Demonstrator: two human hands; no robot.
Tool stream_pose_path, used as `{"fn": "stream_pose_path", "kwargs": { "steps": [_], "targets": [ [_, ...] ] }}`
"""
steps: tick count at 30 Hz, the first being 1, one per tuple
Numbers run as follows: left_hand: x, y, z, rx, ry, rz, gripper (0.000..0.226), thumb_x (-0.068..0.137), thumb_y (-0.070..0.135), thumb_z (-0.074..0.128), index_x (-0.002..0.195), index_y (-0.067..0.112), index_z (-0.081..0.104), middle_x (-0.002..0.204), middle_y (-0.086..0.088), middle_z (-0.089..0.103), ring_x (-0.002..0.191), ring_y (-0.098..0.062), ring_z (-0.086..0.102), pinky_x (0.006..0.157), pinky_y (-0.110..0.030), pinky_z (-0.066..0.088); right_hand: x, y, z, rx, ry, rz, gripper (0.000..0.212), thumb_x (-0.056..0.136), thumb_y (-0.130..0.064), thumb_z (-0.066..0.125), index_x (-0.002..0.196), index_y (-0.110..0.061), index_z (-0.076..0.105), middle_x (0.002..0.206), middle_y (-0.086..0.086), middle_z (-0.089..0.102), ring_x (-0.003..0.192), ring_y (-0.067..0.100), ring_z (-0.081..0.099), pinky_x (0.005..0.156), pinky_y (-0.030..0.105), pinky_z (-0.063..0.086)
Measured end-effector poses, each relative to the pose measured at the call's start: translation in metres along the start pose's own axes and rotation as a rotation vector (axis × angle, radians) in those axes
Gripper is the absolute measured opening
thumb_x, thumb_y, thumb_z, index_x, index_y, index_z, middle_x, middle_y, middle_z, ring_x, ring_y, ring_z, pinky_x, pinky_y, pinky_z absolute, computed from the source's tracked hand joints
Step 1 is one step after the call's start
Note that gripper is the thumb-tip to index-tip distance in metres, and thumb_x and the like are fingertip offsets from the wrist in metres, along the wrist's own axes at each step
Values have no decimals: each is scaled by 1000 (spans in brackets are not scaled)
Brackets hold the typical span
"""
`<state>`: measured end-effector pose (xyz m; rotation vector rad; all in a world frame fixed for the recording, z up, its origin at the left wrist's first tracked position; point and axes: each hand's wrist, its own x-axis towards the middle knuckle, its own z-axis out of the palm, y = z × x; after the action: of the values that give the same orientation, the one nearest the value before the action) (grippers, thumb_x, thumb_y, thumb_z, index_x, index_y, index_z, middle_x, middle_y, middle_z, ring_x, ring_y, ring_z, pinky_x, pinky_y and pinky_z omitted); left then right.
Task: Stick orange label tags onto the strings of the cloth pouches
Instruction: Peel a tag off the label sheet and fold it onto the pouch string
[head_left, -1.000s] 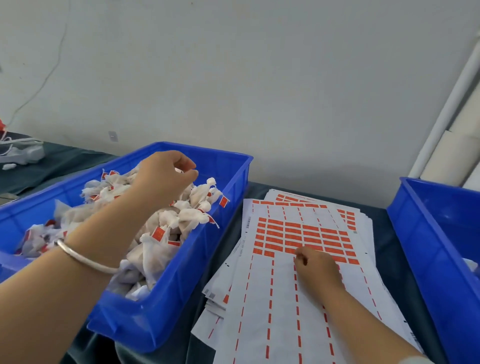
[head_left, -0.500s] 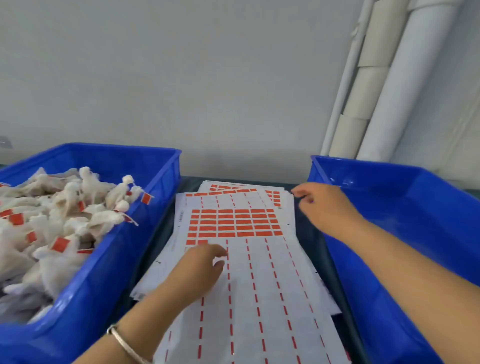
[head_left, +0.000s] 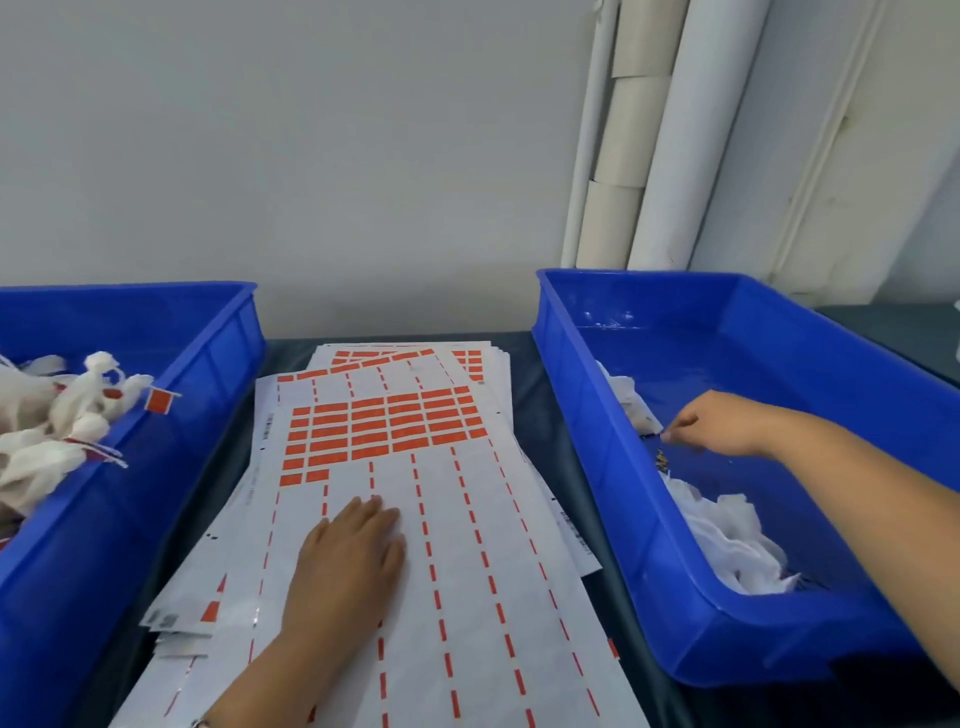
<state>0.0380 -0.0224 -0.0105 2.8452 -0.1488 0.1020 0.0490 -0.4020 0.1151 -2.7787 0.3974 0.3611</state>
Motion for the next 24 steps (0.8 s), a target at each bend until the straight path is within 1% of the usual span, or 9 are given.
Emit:
{"fn": "stream_pose_path", "kwargs": {
  "steps": [3, 6, 8, 11, 13, 16, 17, 19, 24],
  "targets": [
    [0, 0, 0, 16, 3, -2, 49, 92, 55, 31, 138, 38, 37, 149, 17, 29, 138, -8, 25, 113, -35, 15, -5, 7, 9, 173, -91, -30, 27, 86, -45, 63, 88, -21, 74, 95, 0, 72, 93, 18, 65, 80, 34, 53],
    [1, 0, -1, 15, 7, -6, 48, 92, 54, 34, 137, 38, 38, 148, 17, 30, 138, -8, 26, 113, -35, 17, -7, 6, 10, 229, -186, -86, 24, 82, -45, 68, 86, -22, 75, 90, -4, 73, 86, 9, 67, 73, 25, 54],
    [1, 0, -1, -1, 1, -19, 48, 92, 54, 35, 137, 38, 39, 148, 17, 31, 138, -9, 26, 112, -35, 19, -8, 4, 8, 248, -257, -122, 25, 79, -42, 71, 87, -18, 75, 86, -3, 72, 76, 7, 65, 68, 21, 52],
    [0, 1, -2, -19, -10, -35, 49, 91, 55, 36, 137, 38, 39, 148, 17, 31, 137, -9, 27, 112, -36, 20, -15, 2, 3, 359, -416, -152, 41, 69, -43, 74, 91, -8, 74, 86, 3, 71, 70, 9, 62, 67, 22, 51],
    [0, 0, -3, -28, -15, -41, 49, 91, 54, 36, 136, 38, 40, 148, 17, 31, 137, -9, 28, 112, -36, 22, -16, 4, -2, 425, -465, -175, 37, 66, -40, 73, 89, -10, 76, 88, 7, 71, 70, 9, 61, 65, 22, 51],
    [-1, 1, -4, -26, -17, -46, 48, 91, 54, 37, 136, 37, 40, 148, 16, 32, 137, -10, 29, 112, -36, 23, -18, 7, -5, 357, -475, -204, 10, 78, -23, 73, 85, -19, 78, 84, 4, 72, 68, 8, 61, 64, 20, 50],
    [-1, 2, -4, -22, -14, -47, 48, 91, 53, 37, 136, 37, 41, 148, 16, 32, 136, -10, 29, 112, -36, 23, -18, 7, -4, 320, -461, -212, 7, 81, -18, 72, 82, -21, 78, 81, 2, 72, 66, 7, 61, 63, 20, 49],
    [-1, 3, -5, -18, -11, -50, 48, 91, 52, 38, 136, 36, 41, 147, 15, 33, 136, -10, 30, 112, -36, 24, -17, 7, -2, 293, -412, -224, 12, 83, -13, 70, 78, -21, 78, 78, 0, 73, 64, 5, 61, 64, 20, 50],
    [-3, 4, -7, -35, -13, -55, 47, 91, 51, 40, 135, 35, 43, 147, 14, 34, 135, -11, 32, 112, -36, 26, -18, 5, -3, 406, -331, -268, 16, 82, -7, 67, 76, -16, 78, 86, 5, 74, 72, 8, 63, 71, 23, 53]
  ]
}}
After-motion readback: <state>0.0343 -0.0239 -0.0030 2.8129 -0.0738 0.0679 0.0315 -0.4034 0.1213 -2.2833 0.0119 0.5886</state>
